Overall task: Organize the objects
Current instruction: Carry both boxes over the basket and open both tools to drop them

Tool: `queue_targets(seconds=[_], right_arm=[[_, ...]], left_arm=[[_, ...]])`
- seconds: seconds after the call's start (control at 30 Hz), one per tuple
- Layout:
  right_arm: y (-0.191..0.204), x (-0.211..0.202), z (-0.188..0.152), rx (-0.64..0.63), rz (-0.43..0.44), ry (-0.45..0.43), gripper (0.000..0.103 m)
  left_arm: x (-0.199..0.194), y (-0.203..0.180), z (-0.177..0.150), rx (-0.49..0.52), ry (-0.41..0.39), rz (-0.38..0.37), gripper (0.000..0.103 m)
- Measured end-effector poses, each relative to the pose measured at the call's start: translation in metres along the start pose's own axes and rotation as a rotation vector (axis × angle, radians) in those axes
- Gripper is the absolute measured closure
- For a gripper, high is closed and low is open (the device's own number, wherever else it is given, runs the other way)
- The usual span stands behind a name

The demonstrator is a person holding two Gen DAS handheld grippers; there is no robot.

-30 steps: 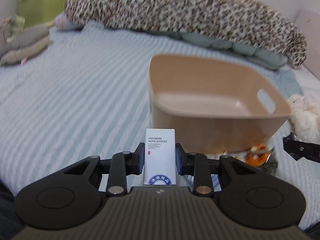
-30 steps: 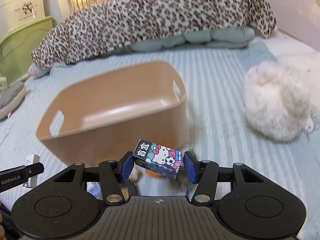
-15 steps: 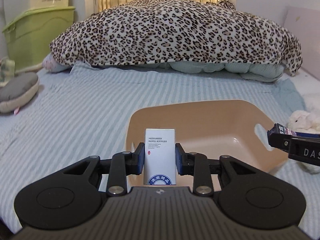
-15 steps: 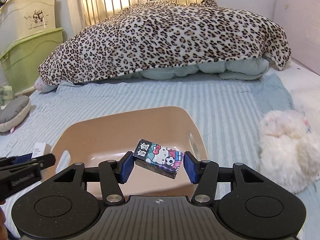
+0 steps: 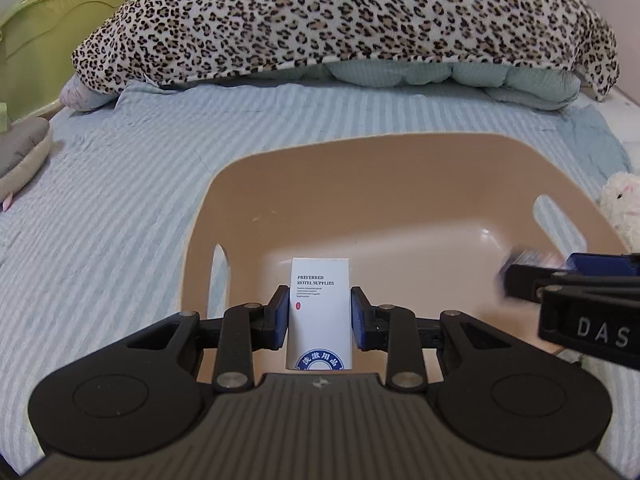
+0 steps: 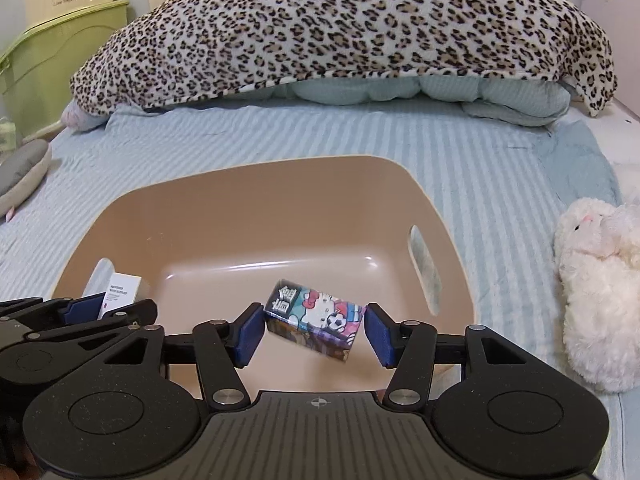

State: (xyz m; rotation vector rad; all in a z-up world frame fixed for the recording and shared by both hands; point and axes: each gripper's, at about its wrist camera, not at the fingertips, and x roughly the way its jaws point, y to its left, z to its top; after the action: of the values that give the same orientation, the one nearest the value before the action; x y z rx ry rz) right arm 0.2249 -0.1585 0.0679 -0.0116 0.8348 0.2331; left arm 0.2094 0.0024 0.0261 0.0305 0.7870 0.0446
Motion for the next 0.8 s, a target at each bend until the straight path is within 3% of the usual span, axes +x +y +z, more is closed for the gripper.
queue_targets(seconds=[0.03,0.1,0.17,0.23,0.43,0.8], right_arm=[[0.000,-0.004,0.001,-0.003,0.000,-0.006,0.037],[0.000,-0.015,0.002,-0.010,-0.006,-0.031,0.029],[0.000,-0.028,0.004,-0.013,-0.012,-0.058,0.023],[-0.001,-0.041,0.003,-0.014,-0.009,-0.077,0.016],[-0.003,-0.071,-0.014,-0.017,-0.016,-0.085,0.007],[-0.006,-0.081,-0.071,-0.028,-0.023,0.006,0.004]], left_arm=[[-0.004,0.000,0.001,0.005,-0.008,0.005,0.065],[-0.014,-0.001,0.002,0.018,-0.028,0.040,0.027],[-0.028,-0.001,0.002,0.024,-0.059,0.064,0.019],[-0.041,0.000,0.001,0.030,-0.067,0.063,0.019],[-0.075,0.008,-0.010,0.024,-0.077,0.059,0.011],[-0.093,0.012,-0.062,0.042,0.008,0.039,0.011]])
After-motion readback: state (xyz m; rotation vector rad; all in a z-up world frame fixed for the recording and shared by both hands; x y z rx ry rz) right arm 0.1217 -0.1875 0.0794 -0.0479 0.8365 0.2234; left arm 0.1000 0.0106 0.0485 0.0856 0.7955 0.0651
